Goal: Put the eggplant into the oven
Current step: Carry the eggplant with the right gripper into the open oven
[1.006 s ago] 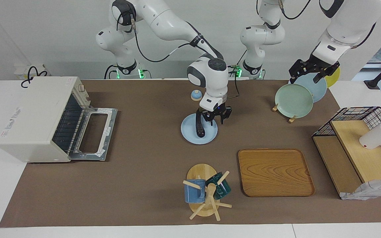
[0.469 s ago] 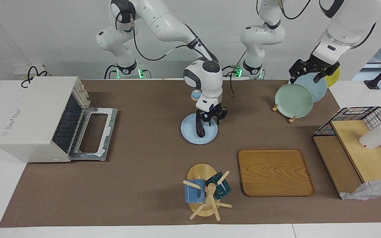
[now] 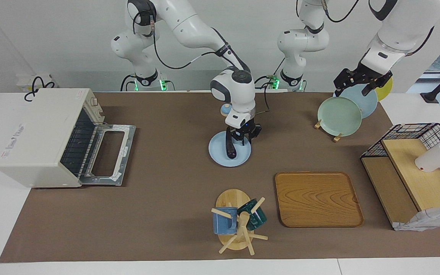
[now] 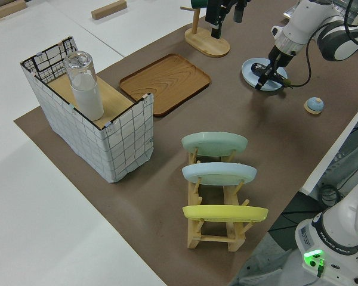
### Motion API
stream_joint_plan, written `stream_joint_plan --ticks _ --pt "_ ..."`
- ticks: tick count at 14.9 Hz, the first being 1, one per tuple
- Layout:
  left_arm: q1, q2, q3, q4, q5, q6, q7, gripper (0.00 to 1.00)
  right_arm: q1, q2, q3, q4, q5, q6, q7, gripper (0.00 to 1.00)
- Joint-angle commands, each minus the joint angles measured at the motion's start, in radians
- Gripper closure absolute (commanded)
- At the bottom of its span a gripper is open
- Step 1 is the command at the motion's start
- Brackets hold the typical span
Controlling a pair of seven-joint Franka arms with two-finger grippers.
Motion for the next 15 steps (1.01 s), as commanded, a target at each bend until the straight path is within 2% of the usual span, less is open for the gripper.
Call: stream_joint_plan --ticks 1,2,4,6,8,11,12,15 --pt "0.004 -0.008 0.002 -0.008 -0.002 -0.013 0.009 0.0 0.001 -0.032 0.0 -0.041 -0.018 0.025 -0.007 0.87" --pt "0.004 -0.008 0.002 -0.008 -0.002 -0.013 0.009 0.0 0.001 -0.032 0.0 -0.041 -0.019 0.025 -0.007 1.0" --pt "0.004 -0.008 0.002 -0.008 -0.002 -0.013 0.009 0.0 0.003 -0.032 -0.001 -0.033 -0.028 0.008 -0.03 1.0" --pt "0.004 -0.008 0.002 -0.008 -0.002 -0.013 0.009 0.0 0.004 -0.033 -0.003 -0.007 -0.09 -0.061 -0.044 1.0" --pt "0.004 -0.008 0.002 -0.008 -0.002 -0.013 0.009 0.0 0.003 -0.032 -0.001 0.077 -0.172 -0.22 -0.044 1.0" --pt "0.004 -0.008 0.002 -0.008 -0.002 -0.013 0.009 0.0 -0.012 -0.039 -0.006 0.163 -0.208 -0.404 -0.048 1.0" --pt "0.004 -0.008 0.002 -0.007 -0.002 -0.013 0.009 0.0 -0.025 -0.061 -0.009 0.16 -0.211 -0.435 -0.064 1.0" --pt "0.004 -0.008 0.002 -0.008 -0.002 -0.013 0.009 0.0 -0.152 -0.136 -0.01 0.151 -0.213 -0.546 -0.187 1.0"
